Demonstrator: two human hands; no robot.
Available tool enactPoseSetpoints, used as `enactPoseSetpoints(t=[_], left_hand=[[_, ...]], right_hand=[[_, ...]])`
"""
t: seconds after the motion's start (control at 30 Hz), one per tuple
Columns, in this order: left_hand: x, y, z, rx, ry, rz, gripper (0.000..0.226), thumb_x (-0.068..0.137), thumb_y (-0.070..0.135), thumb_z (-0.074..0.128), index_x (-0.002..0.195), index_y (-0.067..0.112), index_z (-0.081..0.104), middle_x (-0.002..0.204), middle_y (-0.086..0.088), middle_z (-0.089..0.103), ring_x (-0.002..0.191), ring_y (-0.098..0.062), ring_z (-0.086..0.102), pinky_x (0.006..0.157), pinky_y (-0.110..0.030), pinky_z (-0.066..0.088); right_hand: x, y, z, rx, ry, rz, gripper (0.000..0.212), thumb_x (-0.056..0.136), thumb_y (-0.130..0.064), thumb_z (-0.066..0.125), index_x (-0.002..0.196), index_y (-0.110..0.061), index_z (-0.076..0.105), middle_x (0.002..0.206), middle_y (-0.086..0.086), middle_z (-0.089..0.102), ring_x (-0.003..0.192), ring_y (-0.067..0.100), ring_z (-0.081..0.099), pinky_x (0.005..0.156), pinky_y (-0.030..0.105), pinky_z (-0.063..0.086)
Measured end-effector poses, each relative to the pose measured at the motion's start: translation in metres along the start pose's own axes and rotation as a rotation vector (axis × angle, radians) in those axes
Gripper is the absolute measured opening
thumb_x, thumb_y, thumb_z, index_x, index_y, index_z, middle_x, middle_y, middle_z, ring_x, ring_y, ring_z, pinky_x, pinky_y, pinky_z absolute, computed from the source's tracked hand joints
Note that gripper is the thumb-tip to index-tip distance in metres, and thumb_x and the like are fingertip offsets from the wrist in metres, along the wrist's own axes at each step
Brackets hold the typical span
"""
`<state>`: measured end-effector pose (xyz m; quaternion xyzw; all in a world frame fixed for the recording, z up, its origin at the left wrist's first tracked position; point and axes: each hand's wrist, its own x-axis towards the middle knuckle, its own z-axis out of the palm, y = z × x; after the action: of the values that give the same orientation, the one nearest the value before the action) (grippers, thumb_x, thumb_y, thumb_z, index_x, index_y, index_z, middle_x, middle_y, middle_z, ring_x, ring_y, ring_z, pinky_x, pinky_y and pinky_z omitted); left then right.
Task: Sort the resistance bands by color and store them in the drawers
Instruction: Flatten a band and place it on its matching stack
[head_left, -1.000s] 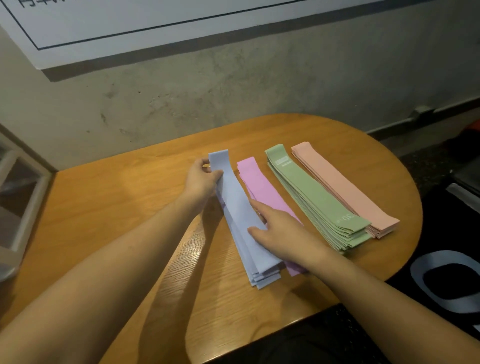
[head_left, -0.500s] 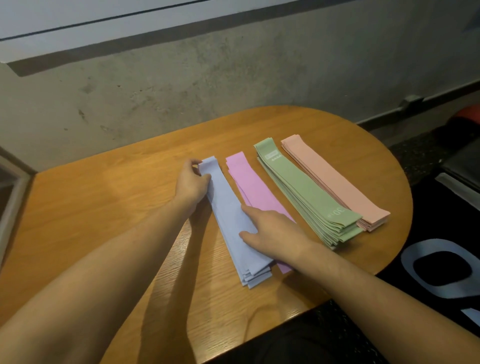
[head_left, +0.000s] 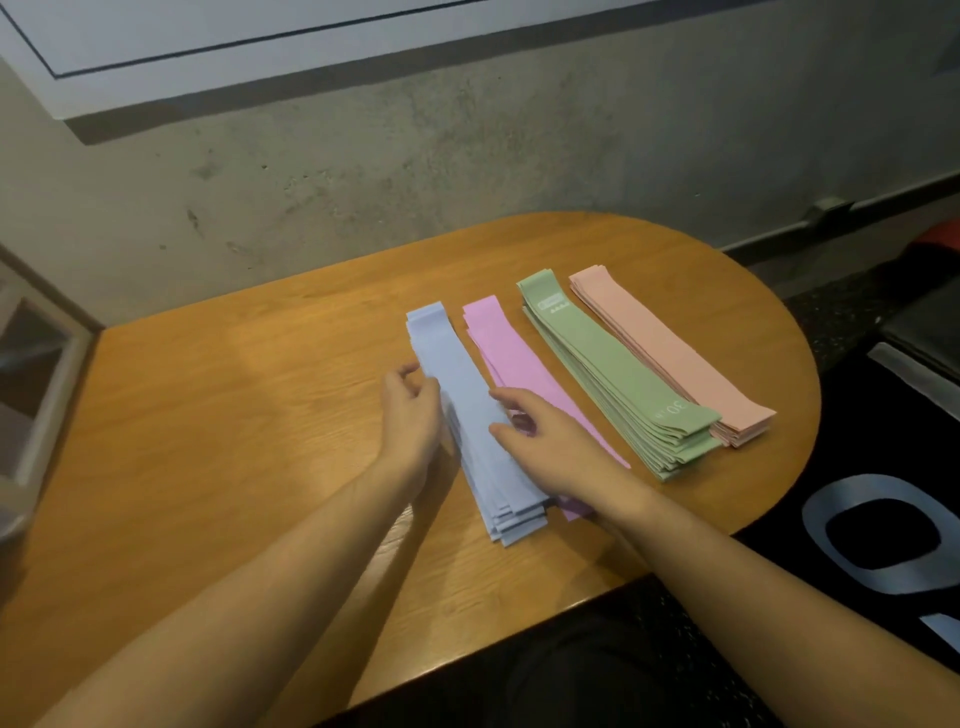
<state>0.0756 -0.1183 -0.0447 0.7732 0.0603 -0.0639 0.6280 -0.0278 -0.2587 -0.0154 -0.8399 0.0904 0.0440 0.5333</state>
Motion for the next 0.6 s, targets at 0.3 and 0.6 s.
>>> enactPoseSetpoints(t=[0.3,0.6], left_hand=[[-0.062,-0.006,0.002,-0.075,-0.208,-0.045,0.027,0.104,0.024,0.048,0.129,0.029,0.039,0.122,0.003,0.055,0.107,-0.007,0.058,0.094,-0.028,0.049],[-0.059,0.0,-0.041,-0.214,-0.148,-0.179,0.01,0.101,0.024,0.054,0.11,0.025,0.052,0.086,-0.004,0.057,0.071,-0.011,0.055,0.072,-0.027,0.047]], right_hand=[[0.005,-0.002,0.026,0.318,0.015,0.082,0.05,0.103,-0.034,0.054,0.15,-0.03,0.037,0.144,-0.011,0.052,0.132,0.008,0.051,0.112,0.037,0.043],[0.009,-0.028,0.033,0.047,0.024,-0.058,0.049,0.101,-0.033,0.057,0.147,-0.031,0.041,0.152,-0.01,0.042,0.141,0.009,0.036,0.116,0.035,0.033]])
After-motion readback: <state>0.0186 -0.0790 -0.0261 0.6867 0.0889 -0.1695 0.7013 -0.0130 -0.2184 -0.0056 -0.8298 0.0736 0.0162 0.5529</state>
